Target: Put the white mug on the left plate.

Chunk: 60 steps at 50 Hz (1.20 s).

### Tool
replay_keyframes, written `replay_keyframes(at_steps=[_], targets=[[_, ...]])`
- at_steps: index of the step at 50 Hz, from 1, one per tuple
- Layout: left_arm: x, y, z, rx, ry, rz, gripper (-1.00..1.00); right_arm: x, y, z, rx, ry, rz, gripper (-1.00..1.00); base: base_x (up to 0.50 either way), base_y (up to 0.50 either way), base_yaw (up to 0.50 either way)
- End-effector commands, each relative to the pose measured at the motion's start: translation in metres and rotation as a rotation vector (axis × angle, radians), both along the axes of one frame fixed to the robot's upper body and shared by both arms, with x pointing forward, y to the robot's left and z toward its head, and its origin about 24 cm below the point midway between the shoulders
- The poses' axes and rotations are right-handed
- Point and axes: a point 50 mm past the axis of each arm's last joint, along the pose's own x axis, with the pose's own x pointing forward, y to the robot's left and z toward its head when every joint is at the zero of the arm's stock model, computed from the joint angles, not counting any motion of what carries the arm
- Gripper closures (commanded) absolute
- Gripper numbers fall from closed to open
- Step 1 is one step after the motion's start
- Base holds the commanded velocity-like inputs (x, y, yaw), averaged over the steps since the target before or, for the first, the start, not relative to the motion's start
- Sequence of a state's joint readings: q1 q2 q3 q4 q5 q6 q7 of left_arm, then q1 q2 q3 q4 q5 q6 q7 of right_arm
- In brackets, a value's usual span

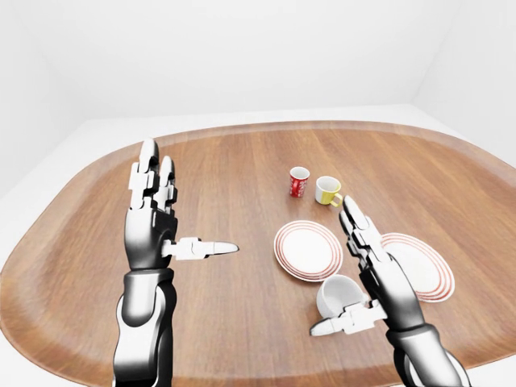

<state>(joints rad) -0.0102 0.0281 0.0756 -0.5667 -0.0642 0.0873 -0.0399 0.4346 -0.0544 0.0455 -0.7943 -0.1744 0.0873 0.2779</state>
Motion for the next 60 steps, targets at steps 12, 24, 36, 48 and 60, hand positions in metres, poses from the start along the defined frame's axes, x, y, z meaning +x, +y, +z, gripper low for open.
replay_keyframes(at_steps=[12, 24, 36, 48, 60], targets=[[0.0, -0.001, 0.0, 0.001, 0.002, -0.002, -1.0, -0.003, 0.0, -0.009, -0.19, 0.068, 0.016, -1.0, 0.0, 0.0, 0.0], [0.0, 0.0, -0.001, 0.001, 0.004, -0.002, -0.99, 0.0, -0.003, 0.005, -0.236, 0.008, -0.002, -1.0, 0.0, 0.0, 0.0], [-0.001, -0.001, 0.001, 0.0, -0.007, -0.002, -0.99, 0.006, -0.011, 0.008, -0.316, 0.001, -0.045, -1.0, 0.0, 0.0, 0.0], [-0.001, -0.001, 0.002, 0.0, -0.009, -0.002, -0.99, 0.012, -0.014, -0.01, -0.38, 0.086, -0.075, -1.0, 0.0, 0.0, 0.0], [-0.001, -0.001, 0.001, 0.0, -0.006, -0.002, -0.99, 0.011, -0.012, -0.029, -0.513, 0.182, -0.058, -1.0, 0.0, 0.0, 0.0]])
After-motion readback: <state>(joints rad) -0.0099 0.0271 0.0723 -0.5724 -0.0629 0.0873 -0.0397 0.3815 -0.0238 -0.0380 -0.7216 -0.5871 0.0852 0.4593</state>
